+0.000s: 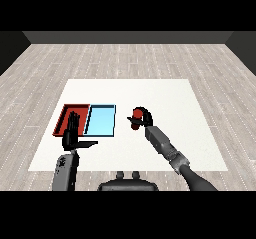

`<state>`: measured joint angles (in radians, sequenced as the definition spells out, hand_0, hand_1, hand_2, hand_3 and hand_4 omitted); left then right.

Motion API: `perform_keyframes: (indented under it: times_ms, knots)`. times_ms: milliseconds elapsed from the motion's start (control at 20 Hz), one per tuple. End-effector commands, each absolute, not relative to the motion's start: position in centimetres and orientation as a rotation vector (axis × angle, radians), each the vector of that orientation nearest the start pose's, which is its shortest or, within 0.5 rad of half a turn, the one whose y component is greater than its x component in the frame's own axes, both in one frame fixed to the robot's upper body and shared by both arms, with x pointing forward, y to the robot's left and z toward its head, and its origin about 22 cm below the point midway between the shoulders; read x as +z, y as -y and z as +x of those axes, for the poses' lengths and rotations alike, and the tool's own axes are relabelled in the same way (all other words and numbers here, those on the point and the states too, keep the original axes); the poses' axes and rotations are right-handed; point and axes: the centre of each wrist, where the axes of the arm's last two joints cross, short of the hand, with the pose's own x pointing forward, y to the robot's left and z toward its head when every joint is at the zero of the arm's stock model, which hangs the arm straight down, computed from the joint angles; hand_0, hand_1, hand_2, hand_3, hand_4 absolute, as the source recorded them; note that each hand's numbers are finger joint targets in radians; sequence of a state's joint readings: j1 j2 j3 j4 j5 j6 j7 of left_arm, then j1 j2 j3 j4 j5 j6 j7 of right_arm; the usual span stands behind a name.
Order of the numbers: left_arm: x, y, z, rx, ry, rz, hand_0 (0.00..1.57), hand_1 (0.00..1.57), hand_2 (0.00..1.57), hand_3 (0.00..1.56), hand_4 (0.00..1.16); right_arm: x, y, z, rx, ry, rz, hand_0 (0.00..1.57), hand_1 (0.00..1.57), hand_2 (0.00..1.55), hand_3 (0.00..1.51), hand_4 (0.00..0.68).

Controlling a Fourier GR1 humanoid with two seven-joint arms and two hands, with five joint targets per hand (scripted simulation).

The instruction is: Pick the red can and put it in the red box

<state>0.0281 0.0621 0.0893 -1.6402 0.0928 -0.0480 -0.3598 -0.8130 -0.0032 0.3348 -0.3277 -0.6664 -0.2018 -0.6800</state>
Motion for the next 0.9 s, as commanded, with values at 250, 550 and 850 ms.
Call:
perform_keyframes:
  times_ms: [250,550,850]
  knots:
    - [1.7,-26.2,23.8,0.033,1.996,0.044,0.00,0.00,0.00,0.00,0.00,-4.4,11.3,37.2,0.018,1.713,0.051,1.46,1.46,1.45,1.42,0.649]
    - [1.2,-24.6,23.2,-0.002,1.973,-0.014,0.00,0.00,0.00,0.00,0.00,-3.2,10.9,37.4,0.003,1.789,0.083,1.44,1.44,1.44,1.41,0.653]
    - [-0.9,-22.6,24.8,-0.058,1.925,-0.053,0.00,0.00,0.00,0.00,0.00,-1.0,11.3,37.4,-0.007,1.868,0.107,1.45,1.45,1.45,1.41,0.647]
